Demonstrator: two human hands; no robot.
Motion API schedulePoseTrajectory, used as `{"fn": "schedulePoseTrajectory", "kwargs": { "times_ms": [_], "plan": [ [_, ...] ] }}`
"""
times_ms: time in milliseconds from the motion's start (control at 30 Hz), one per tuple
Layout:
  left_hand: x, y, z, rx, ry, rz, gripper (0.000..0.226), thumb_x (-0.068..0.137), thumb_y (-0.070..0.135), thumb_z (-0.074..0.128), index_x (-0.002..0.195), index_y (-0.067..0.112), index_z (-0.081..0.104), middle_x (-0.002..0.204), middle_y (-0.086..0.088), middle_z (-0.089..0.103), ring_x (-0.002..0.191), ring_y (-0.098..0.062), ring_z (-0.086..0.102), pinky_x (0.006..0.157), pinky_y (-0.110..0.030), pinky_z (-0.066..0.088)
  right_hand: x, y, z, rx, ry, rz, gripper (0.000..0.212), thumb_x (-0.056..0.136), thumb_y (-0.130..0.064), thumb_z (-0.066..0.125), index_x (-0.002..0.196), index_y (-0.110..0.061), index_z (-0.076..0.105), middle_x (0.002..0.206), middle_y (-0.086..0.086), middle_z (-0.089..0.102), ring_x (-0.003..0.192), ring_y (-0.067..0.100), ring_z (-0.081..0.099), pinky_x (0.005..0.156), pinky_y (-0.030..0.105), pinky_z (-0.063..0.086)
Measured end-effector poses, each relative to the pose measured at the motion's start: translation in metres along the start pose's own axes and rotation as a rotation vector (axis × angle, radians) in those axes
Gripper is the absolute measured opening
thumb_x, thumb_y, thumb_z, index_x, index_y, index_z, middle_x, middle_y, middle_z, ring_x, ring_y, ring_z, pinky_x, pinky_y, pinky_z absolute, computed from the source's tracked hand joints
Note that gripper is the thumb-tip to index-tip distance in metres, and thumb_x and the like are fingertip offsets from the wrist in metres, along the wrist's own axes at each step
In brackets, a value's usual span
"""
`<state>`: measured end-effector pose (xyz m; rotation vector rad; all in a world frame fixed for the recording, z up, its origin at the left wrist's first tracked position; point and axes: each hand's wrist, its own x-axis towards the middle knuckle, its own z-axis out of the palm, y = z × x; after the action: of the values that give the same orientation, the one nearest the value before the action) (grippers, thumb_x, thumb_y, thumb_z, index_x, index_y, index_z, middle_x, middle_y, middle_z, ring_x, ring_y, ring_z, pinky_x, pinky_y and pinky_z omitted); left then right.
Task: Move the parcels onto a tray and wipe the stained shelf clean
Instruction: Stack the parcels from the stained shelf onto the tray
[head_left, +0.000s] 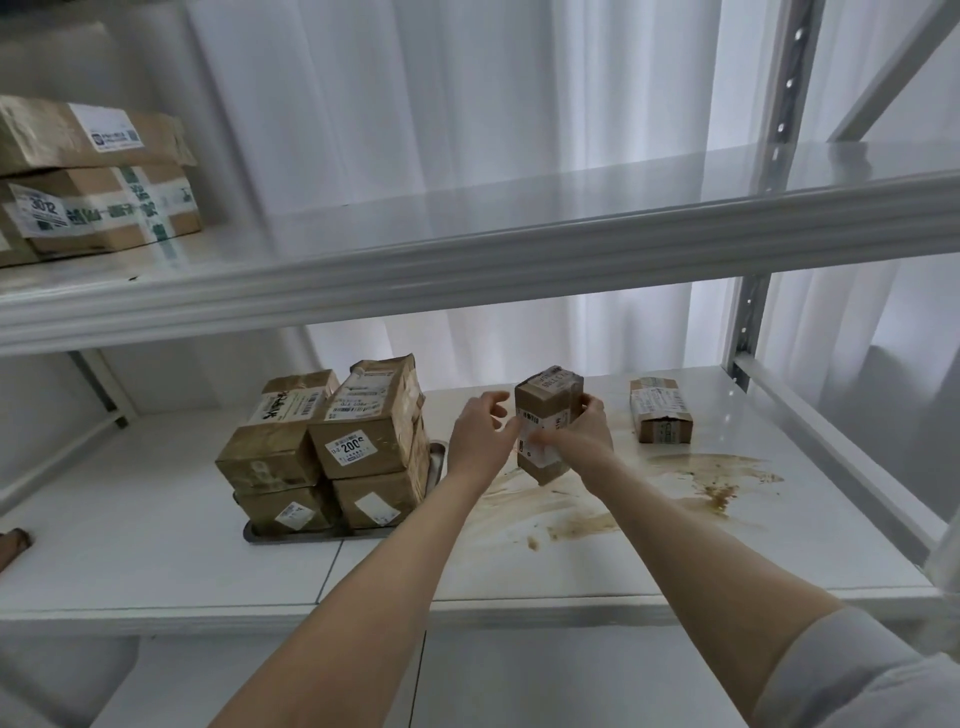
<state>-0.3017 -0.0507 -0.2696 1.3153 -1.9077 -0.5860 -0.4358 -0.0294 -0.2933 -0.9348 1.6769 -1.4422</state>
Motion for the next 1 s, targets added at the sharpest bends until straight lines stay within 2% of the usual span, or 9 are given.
{"fn": "schedulePoseTrajectory", "kwargs": {
  "times_ms": [100,233,333,467,600,700,767,900,1000],
  "plan": [
    [0.004,0.002,-0.003,-0.017,0.043,0.022,0.045,0.088,0.034,0.062,0.129,0.018,0.05,0.118,-0.001,0.052,0.099,-0.011,0.053,0.083,-0.025,0.048,-0.003,-0.001,0.006,-0.123,0.024,-0.062,0.093,0.063,-0.018,0.085,0.139,-0.014,0.031,0.131,0.003,0.047,0.117,0.021,0.053,0.1,0.042,0.047],
    [0.011,0.002,-0.006,0.07,0.03,0.066,0.049,0.084,0.042,0.065,0.127,0.022,0.053,0.126,-0.002,0.046,0.117,-0.016,0.05,0.092,-0.035,0.049,-0.004,-0.002,0.011,-0.327,0.067,-0.106,0.093,0.069,-0.025,0.082,0.142,-0.013,0.027,0.138,0.001,0.04,0.121,0.024,0.051,0.095,0.036,0.046],
    [0.014,0.002,-0.008,0.119,-0.003,0.056,0.055,0.081,0.044,0.067,0.13,0.022,0.052,0.13,-0.003,0.045,0.123,-0.017,0.044,0.092,-0.031,0.044,-0.002,-0.002,0.013,-0.469,0.058,-0.126,0.094,0.071,-0.031,0.08,0.144,-0.013,0.023,0.139,0.003,0.036,0.122,0.026,0.05,0.097,0.039,0.045],
    [0.018,0.003,-0.007,0.229,-0.059,0.041,0.067,0.08,0.045,0.067,0.138,0.018,0.047,0.136,-0.005,0.044,0.129,-0.021,0.038,0.096,-0.034,0.041,-0.002,0.0,0.018,-0.629,0.075,-0.155,0.094,0.07,-0.035,0.078,0.144,-0.016,0.023,0.138,0.003,0.035,0.122,0.026,0.045,0.094,0.038,0.044],
    [0.024,0.001,-0.004,0.279,-0.095,0.004,0.06,0.082,0.041,0.066,0.135,0.017,0.052,0.133,-0.005,0.053,0.127,-0.025,0.039,0.092,-0.036,0.043,-0.002,-0.001,0.018,-0.775,0.078,-0.163,0.095,0.068,-0.034,0.079,0.143,-0.02,0.023,0.135,0.004,0.037,0.121,0.027,0.042,0.093,0.04,0.043],
    [0.028,-0.001,0.0,0.256,-0.134,-0.016,0.042,0.079,0.04,0.064,0.117,0.022,0.066,0.115,-0.002,0.066,0.118,-0.025,0.048,0.082,-0.033,0.047,-0.002,-0.002,0.016,-0.862,0.08,-0.18,0.094,0.067,-0.033,0.079,0.142,-0.02,0.025,0.136,0.004,0.037,0.122,0.027,0.04,0.094,0.04,0.043],
    [0.028,-0.003,0.002,0.232,-0.155,-0.032,0.038,0.076,0.041,0.063,0.11,0.025,0.069,0.107,-0.001,0.069,0.113,-0.024,0.053,0.081,-0.034,0.05,-0.002,-0.003,0.016,-0.904,0.083,-0.189,0.093,0.066,-0.037,0.079,0.14,-0.02,0.026,0.135,0.004,0.038,0.122,0.027,0.04,0.094,0.04,0.043],
    [0.028,-0.001,0.005,0.243,-0.089,-0.041,0.047,0.08,0.037,0.065,0.124,0.022,0.059,0.122,-0.004,0.056,0.114,-0.025,0.053,0.085,-0.036,0.049,-0.001,-0.003,0.018,-0.907,0.112,-0.157,0.091,0.066,-0.048,0.075,0.139,-0.018,0.028,0.133,0.007,0.04,0.121,0.028,0.041,0.092,0.039,0.043],
    [0.026,0.001,0.008,0.201,-0.006,-0.036,0.04,0.087,0.03,0.062,0.124,0.018,0.052,0.121,-0.006,0.052,0.104,-0.022,0.058,0.078,-0.03,0.047,0.001,-0.003,0.016,-0.791,0.132,-0.091,0.09,0.067,-0.052,0.075,0.137,-0.014,0.031,0.131,0.009,0.042,0.12,0.03,0.043,0.091,0.04,0.044]
  ]
}}
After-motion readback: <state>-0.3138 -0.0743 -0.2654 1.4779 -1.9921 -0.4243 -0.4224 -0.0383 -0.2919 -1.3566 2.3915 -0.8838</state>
